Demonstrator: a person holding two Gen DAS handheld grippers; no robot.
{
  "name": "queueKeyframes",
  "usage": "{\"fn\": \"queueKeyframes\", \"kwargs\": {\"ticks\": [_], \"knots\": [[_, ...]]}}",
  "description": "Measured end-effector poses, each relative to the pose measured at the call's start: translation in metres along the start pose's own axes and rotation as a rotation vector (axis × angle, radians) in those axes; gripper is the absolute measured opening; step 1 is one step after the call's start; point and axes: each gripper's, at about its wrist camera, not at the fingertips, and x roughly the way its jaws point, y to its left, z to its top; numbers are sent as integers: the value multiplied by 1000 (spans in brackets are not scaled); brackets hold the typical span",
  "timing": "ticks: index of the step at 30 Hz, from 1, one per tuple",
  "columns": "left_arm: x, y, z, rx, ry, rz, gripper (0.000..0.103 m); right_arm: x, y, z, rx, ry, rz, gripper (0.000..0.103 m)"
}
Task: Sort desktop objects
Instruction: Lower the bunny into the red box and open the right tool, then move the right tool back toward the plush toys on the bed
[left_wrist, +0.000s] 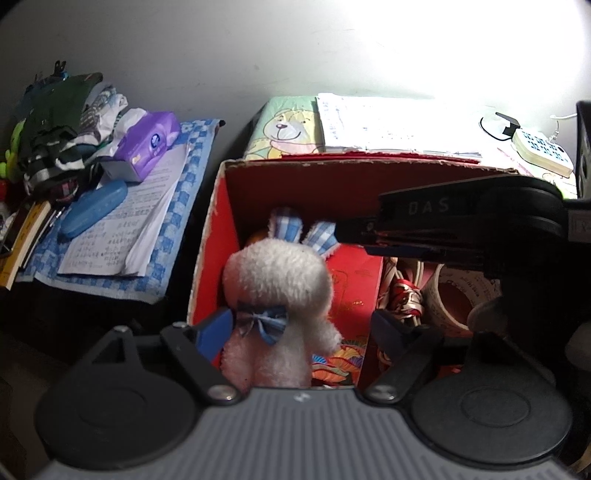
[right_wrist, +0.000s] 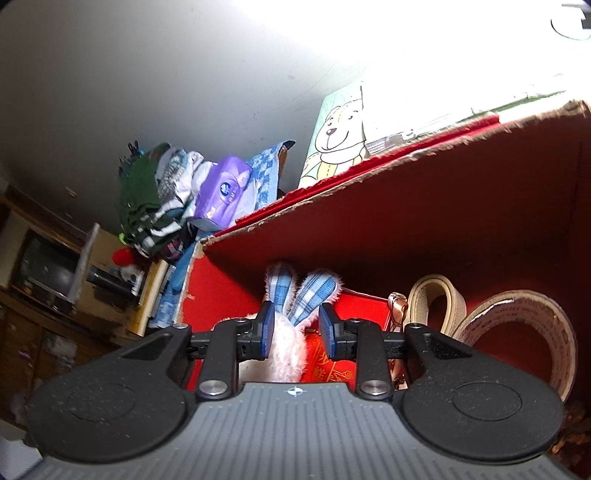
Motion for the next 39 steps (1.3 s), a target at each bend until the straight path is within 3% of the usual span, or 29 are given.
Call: {"fn": "queueKeyframes", "kwargs": {"ticks": [6, 12, 21, 29, 32, 34, 39], "knots": [[2, -6, -2, -8, 7, 9, 89, -22, -7, -2, -10, -46, 17, 31], [12, -10, -3, -17, 39, 25, 81, -43, -19, -6, 28, -66, 68, 31], [15, -12, -4, -31, 51, 25, 88, -77, -30, -22, 22, -112, 108, 34], [14, -8, -5, -46, 56, 46, 88, -115, -49, -31, 54, -197, 106, 36], [10, -5, -2, -60, 54, 34, 89, -127, -59, -35, 74, -221, 119, 32], [5, -6, 0, -66, 45, 30, 89, -135, -61, -37, 69, -242, 94, 37], [-12, -16, 5, -87, 14, -18, 89, -156, -73, -40, 57, -269, 91, 37]]}}
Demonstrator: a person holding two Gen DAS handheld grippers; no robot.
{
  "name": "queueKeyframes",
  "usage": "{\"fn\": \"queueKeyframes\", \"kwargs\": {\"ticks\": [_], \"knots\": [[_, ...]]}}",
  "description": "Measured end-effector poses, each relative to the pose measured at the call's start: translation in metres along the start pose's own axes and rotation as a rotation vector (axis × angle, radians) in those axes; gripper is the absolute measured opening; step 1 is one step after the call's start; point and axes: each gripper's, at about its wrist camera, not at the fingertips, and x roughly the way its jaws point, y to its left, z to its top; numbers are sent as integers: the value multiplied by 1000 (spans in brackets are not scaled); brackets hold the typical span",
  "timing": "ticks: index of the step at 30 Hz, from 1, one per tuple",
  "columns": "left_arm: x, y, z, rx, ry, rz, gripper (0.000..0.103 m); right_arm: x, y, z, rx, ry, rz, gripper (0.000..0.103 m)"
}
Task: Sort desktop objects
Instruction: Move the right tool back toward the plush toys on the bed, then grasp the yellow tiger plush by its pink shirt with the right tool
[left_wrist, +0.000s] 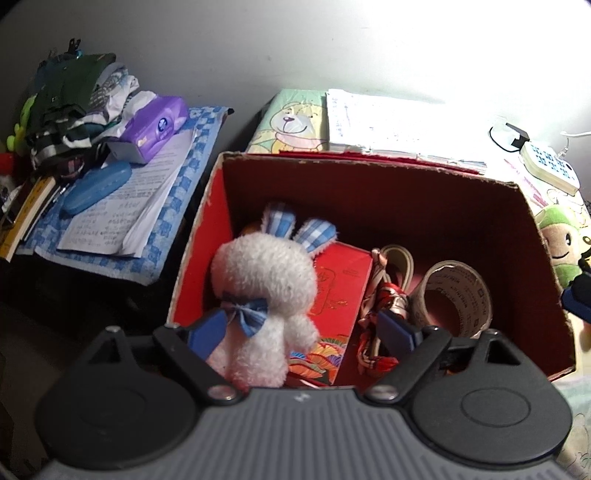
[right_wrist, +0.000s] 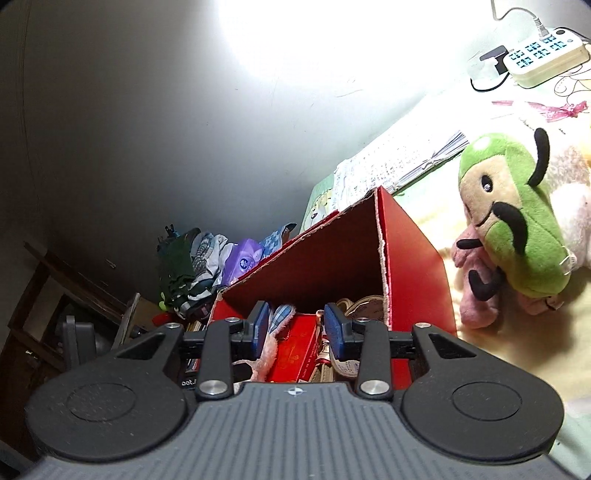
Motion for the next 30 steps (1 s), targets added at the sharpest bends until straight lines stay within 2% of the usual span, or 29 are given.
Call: {"fn": "queueKeyframes", "kwargs": {"ticks": [7, 10, 12, 19, 21, 24, 27, 29, 30], "knots": [[-37, -62, -1, 71, -111, -220, 96, -37, -41, 1, 40, -21, -81, 37], [-40, -102, -4, 113, -114, -348, 99, -57, -62, 9, 79, -34, -116, 37], [-40, -132, -6, 154, -115, -404, 99, -71, -75, 15, 96, -45, -145, 37], [-28, -227, -18, 248, -149, -471, 99, -127, -118, 46, 123, -112, -210, 37], [-19, -248, -18, 260, -134, -478, 98, -141, -126, 53, 104, -134, -240, 38], [-3, -279, -16, 275, -94, -490, 92, -160, -142, 65, 77, -181, -305, 38], [16, -309, -13, 273, -51, -509, 87, -181, -165, 84, 111, -252, -336, 40], [32, -328, -9, 261, -10, -528, 85, -193, -182, 98, 166, -308, -335, 47], [41, -338, -7, 249, 12, -542, 85, -196, -191, 106, 190, -322, -337, 53]]}}
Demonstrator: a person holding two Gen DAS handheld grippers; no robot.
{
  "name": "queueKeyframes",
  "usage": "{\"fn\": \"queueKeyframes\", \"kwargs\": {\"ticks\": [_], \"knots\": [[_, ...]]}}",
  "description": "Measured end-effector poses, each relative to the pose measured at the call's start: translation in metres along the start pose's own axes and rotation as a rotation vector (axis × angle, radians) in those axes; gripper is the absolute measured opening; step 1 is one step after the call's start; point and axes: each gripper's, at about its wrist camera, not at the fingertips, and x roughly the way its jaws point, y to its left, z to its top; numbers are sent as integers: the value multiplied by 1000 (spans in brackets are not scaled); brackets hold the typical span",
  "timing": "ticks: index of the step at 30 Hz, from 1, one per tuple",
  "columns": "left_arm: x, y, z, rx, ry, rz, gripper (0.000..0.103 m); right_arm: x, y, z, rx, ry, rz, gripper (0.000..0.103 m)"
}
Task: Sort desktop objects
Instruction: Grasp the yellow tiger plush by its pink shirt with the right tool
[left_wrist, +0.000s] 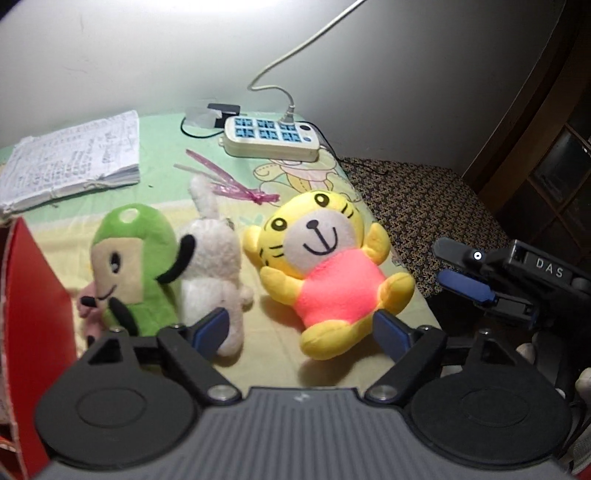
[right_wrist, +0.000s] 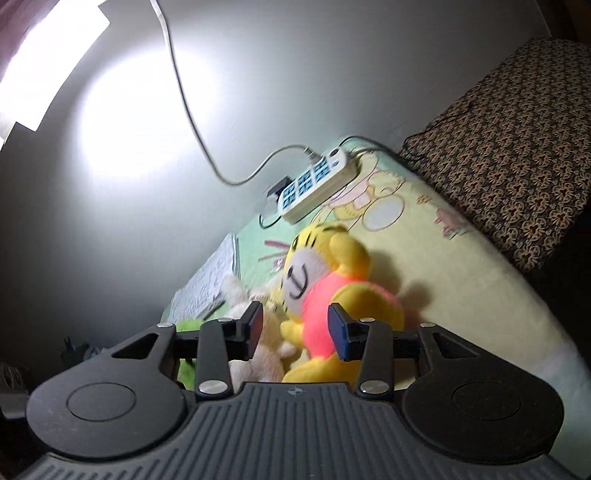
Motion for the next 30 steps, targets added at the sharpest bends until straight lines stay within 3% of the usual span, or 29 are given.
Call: {"fn": "queueKeyframes", "kwargs": {"ticks": [6, 10, 18, 24, 27, 30], "knots": [[54, -6, 18, -75, 78, -42, 84, 41, -25, 30, -58, 43, -25, 54], [86, -1, 22, -72, 135, 9, 81, 77, -36, 29, -30, 156, 57, 54], [110, 7, 24, -89, 177, -21, 84, 124, -44, 22, -42, 311, 110, 55], [105, 4, 22, -67, 185, -55, 81, 120, -55, 20, 73, 312, 139, 44], [92, -4, 16, -37, 189, -98, 69, 104, -52, 19, 100, 306, 139, 39], [74, -15, 8, -3, 184, -131, 68, 81, -46, 15, 104, 298, 143, 37]]}}
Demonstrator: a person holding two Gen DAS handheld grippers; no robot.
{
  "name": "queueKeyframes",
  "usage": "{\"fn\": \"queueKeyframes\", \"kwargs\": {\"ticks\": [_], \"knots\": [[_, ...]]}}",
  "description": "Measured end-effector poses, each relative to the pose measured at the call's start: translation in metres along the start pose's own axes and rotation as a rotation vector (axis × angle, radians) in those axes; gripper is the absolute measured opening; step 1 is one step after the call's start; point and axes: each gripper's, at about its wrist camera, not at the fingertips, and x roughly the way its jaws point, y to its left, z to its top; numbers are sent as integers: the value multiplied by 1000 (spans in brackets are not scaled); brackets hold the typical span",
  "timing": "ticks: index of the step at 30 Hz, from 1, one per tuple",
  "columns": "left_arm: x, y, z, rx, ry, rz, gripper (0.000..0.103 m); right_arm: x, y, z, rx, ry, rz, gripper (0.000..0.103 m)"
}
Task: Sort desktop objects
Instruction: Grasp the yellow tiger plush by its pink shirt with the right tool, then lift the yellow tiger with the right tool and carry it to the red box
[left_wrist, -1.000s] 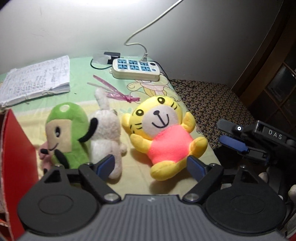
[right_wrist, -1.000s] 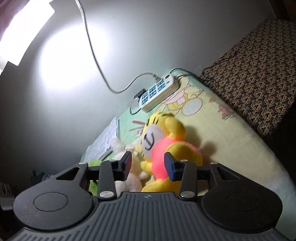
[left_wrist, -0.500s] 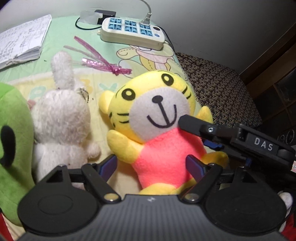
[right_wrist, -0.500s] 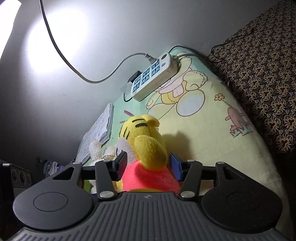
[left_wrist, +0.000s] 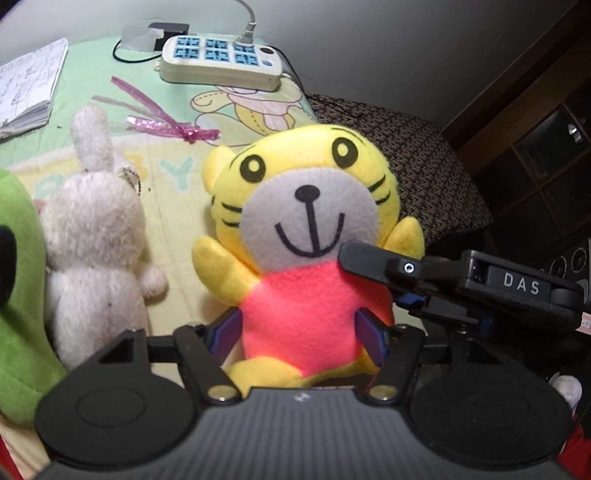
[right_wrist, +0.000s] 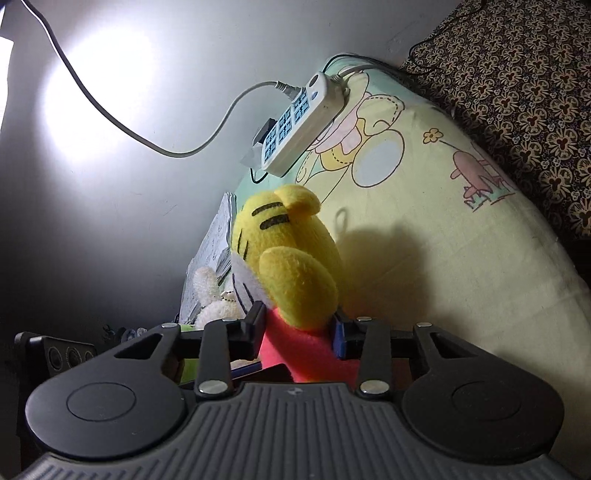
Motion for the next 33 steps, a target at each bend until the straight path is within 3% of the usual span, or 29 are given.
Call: {"fn": "queueKeyframes", "kwargs": {"ticks": [8, 12, 17, 21, 25, 29, 33], "knots": [[-67, -32, -34, 115, -90, -79, 67, -57, 33, -39, -26, -49, 23, 35], [-119, -33, -45, 160, -185, -86, 67, -76, 74, -57, -140, -81, 36, 35], [-201, -8, -53, 185, -309, -72, 67, -81, 139, -78, -240, -112, 114, 35], [-257, 23, -60, 194, -362, -28, 68, -64, 193, -96, -283, -108, 174, 35], [-291, 67, -70, 163, -357, 8, 69, -32, 242, -116, -322, -63, 184, 35], [-303, 104, -82, 141, -320, 27, 69, 7, 280, -140, -384, -5, 114, 35], [-296, 132, -90, 132, -265, 33, 68, 48, 301, -164, -416, 83, -19, 35]]}}
